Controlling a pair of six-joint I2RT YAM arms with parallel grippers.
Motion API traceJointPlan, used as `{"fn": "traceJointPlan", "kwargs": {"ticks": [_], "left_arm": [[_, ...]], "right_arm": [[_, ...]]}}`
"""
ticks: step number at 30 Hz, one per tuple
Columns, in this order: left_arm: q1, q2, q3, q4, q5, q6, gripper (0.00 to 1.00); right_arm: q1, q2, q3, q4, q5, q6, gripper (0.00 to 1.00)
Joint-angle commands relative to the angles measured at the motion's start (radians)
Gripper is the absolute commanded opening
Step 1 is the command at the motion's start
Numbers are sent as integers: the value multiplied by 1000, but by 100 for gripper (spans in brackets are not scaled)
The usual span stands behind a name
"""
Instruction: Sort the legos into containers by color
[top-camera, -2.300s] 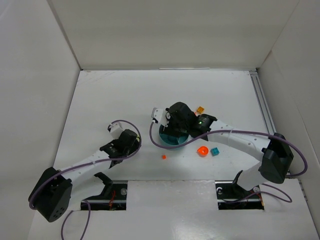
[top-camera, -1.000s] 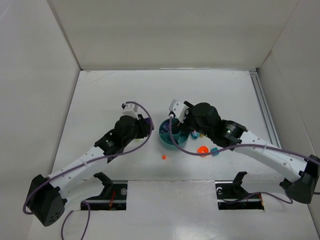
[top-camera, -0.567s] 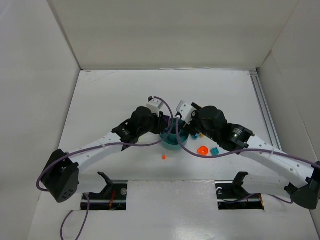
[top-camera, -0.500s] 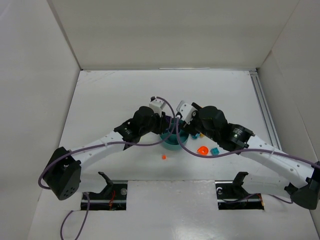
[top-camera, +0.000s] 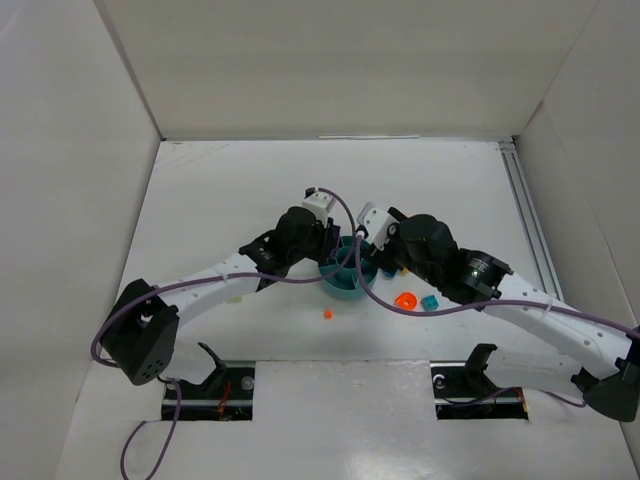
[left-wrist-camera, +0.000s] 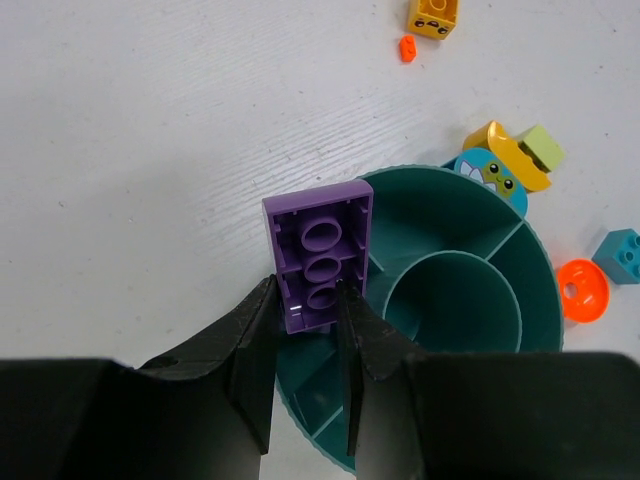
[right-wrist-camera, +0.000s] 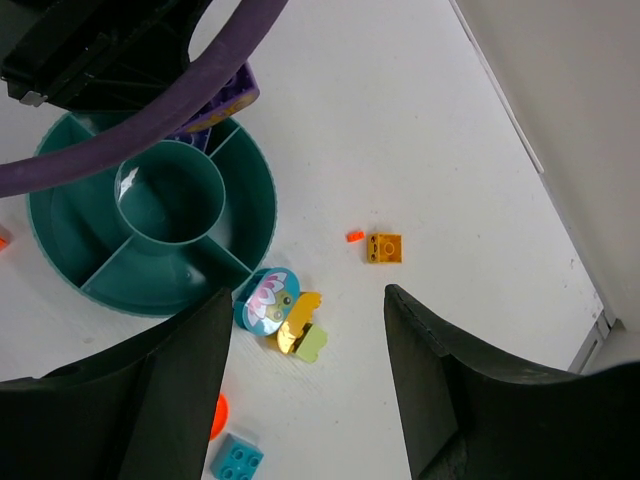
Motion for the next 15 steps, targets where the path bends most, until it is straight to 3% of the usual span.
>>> {"fn": "traceJointPlan", "kwargs": {"ticks": [1,6,15], "left_arm": [[0,6,43,8,-28,14,0],[0,28,54,-13,-40,14,0],[0,-18,33,-43,-31,-14,17]], "right_arm": [[-7,-29,-6,5,24,22,67],[-7,-29,-15,5,34,22,67],[-7,-29,-15,5,34,22,68]]}}
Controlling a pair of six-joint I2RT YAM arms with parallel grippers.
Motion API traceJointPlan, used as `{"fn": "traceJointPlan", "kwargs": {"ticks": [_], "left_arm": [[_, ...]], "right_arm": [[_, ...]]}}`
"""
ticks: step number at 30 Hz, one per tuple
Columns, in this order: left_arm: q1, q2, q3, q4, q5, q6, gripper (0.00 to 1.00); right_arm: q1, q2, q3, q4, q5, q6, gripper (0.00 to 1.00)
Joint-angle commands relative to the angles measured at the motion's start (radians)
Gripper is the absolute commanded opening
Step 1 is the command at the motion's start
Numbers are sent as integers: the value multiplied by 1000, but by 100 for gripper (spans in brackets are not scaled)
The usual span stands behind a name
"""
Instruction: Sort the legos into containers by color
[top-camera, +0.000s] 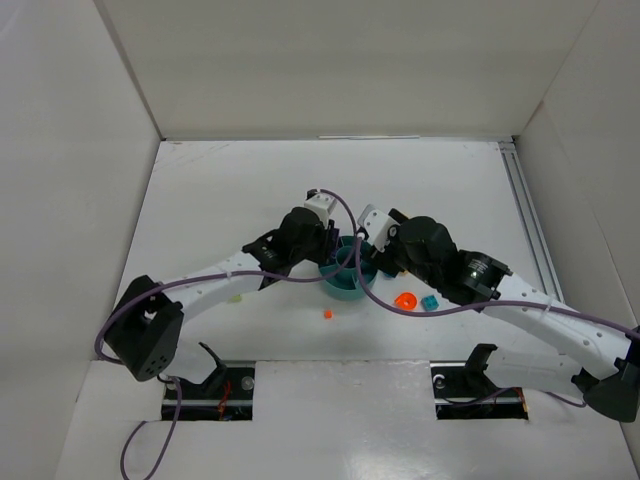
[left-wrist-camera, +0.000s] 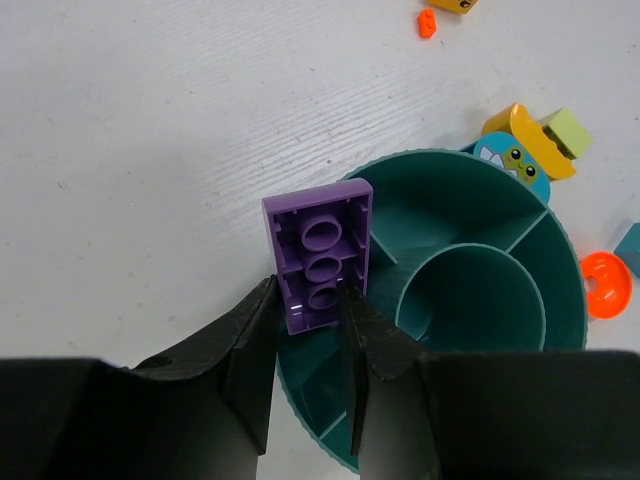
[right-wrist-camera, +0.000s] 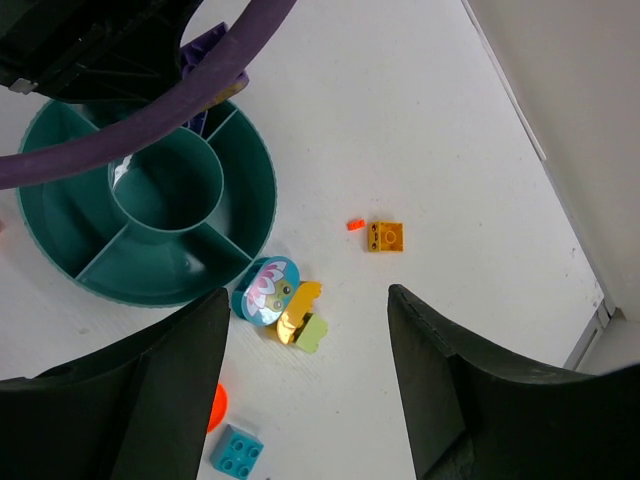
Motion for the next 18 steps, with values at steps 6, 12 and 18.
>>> {"fn": "traceJointPlan", "kwargs": {"ticks": [6,12,18], "left_arm": [[-9,-130,-15,-12,14,-11,40],[-9,-181,-34,-21,43,-11,50],[-9,-213,-12,-110,-72,-107,100]], "right_arm": [[-7,-23,-8,26,25,18,71],[-7,-23,-8,26,25,18,73],[-7,-23,-8,26,16,18,80]]}}
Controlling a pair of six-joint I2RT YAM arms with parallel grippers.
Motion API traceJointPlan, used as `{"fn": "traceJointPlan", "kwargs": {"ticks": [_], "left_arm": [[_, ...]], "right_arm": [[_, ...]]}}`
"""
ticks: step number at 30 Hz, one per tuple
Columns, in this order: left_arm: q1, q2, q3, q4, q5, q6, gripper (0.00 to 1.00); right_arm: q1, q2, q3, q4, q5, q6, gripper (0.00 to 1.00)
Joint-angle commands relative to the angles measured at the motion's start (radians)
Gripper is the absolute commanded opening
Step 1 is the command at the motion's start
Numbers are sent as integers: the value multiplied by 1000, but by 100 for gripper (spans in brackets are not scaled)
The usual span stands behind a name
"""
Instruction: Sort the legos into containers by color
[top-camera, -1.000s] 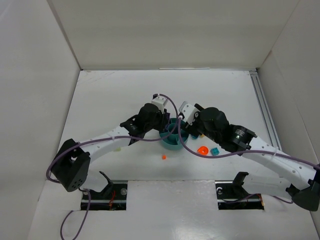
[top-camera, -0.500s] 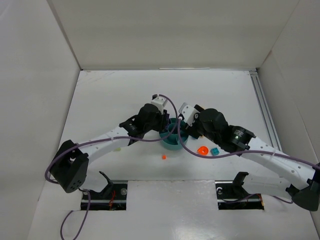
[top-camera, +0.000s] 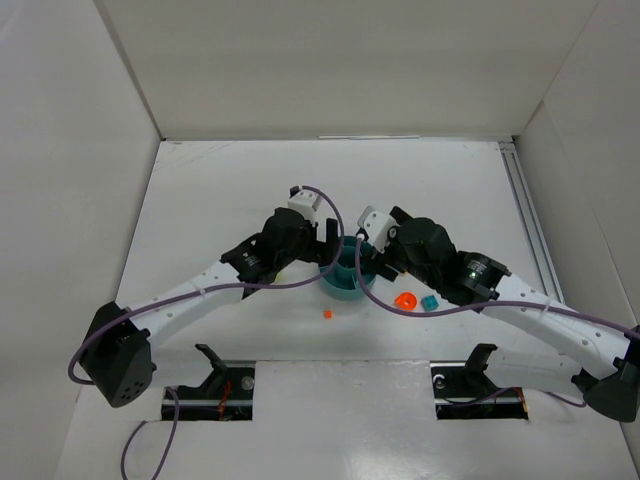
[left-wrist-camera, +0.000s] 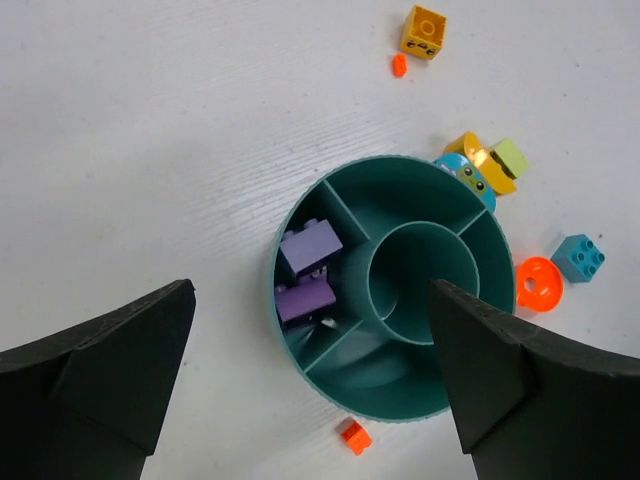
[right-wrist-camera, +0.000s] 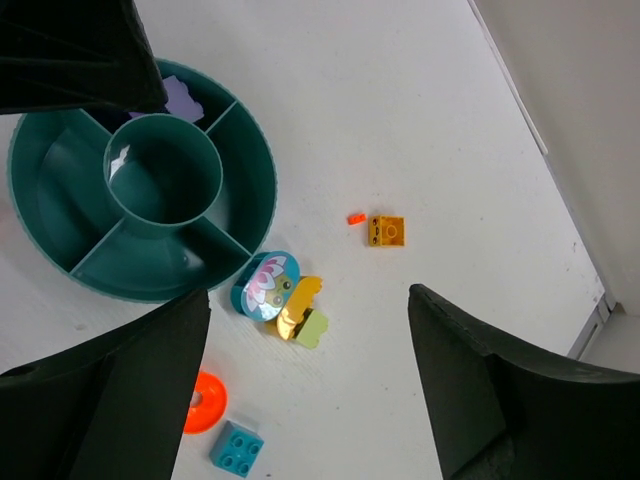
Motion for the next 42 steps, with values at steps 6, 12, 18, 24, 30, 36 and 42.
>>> {"fn": "traceJointPlan", "kwargs": {"ticks": [6,12,18,24,30,36,42], "left_arm": [[46,-118,-36,-118,-91,-223,100],[72,-190,-121,-222,-188,-349,100],[156,-190,-203,-286,-202,-457,98],[167,-139,-243,-254,-255,-440,97],[167,-44,-253,-153,-255,-369,90],[167,72,-205,-174,-267,-349,75],[167,109,-214,-118,-222,-306,57]], "right_arm": [[-16,-33,-4,6,46,65,100],[-91,-22,-4,24,20,65,100],[-203,-13,-4,55,-117,54,100],[-283,-31,-39,46,-163,33,100],[-364,-31,-48,26,-246,33,100],[-387,-59,-39,6,-267,24,100],[-406,-69,-48,-3,-267,24,100]]}}
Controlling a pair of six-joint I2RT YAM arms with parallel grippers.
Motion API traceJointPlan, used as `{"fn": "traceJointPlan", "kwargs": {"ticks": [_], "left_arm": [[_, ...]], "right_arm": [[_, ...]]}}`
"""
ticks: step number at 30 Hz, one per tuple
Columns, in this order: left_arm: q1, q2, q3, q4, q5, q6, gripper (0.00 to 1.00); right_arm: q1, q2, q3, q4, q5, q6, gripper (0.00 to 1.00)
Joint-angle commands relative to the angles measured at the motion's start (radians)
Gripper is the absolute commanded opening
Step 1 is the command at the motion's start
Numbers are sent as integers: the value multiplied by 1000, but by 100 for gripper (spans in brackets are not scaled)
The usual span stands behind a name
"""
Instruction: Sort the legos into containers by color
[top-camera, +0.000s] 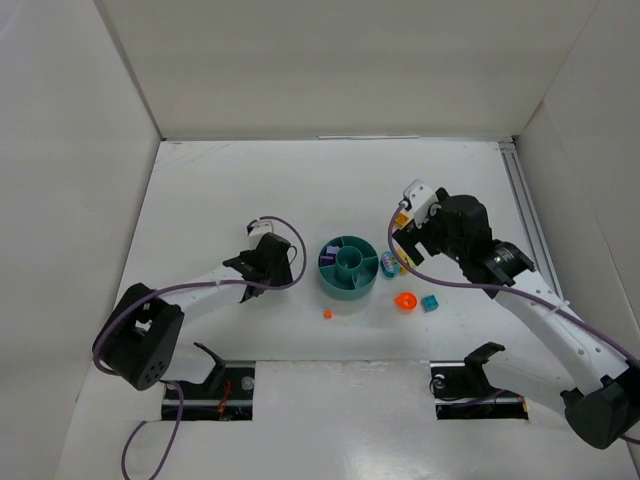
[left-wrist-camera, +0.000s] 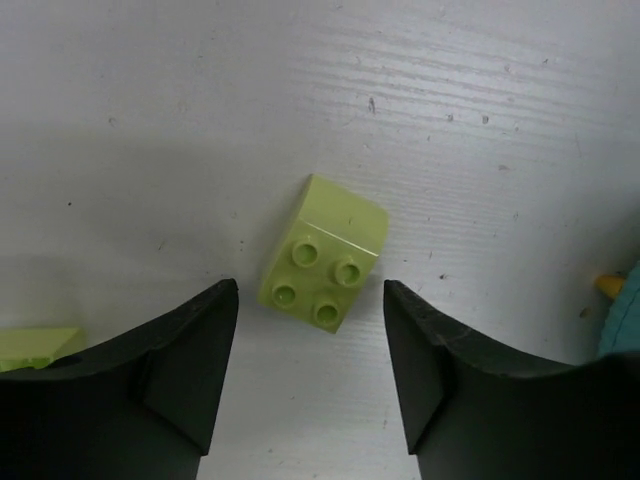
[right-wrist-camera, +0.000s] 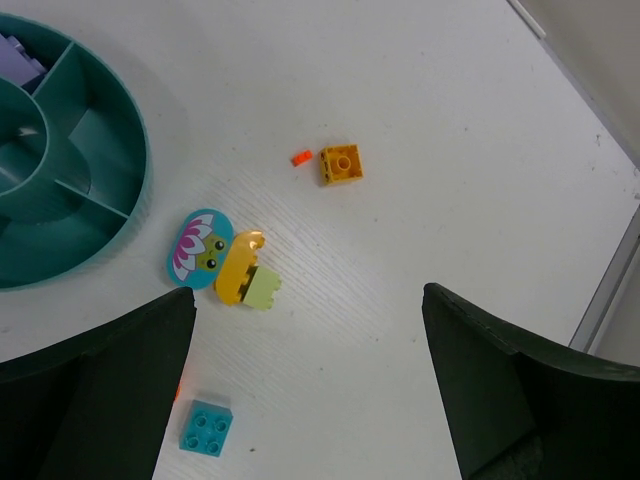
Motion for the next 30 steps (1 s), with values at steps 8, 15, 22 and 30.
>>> {"fn": "traceJointPlan", "kwargs": {"ticks": [8,15,22,30], "left_arm": [[2,61,46,62,33,68,41],[-18,-15,46,71,29,88,23],[-44,-217,35,94,119,127,21],[-53,-452,-49,250,332,42,23]], "right_arm": [[-21,-30,-9,12,-27,-13,100],[-21,-41,-40,46,-49,-22,100],[-21,-81,-61,75,-58,-32,100],[-30,-186,-136,147,-79,-22,100]]}}
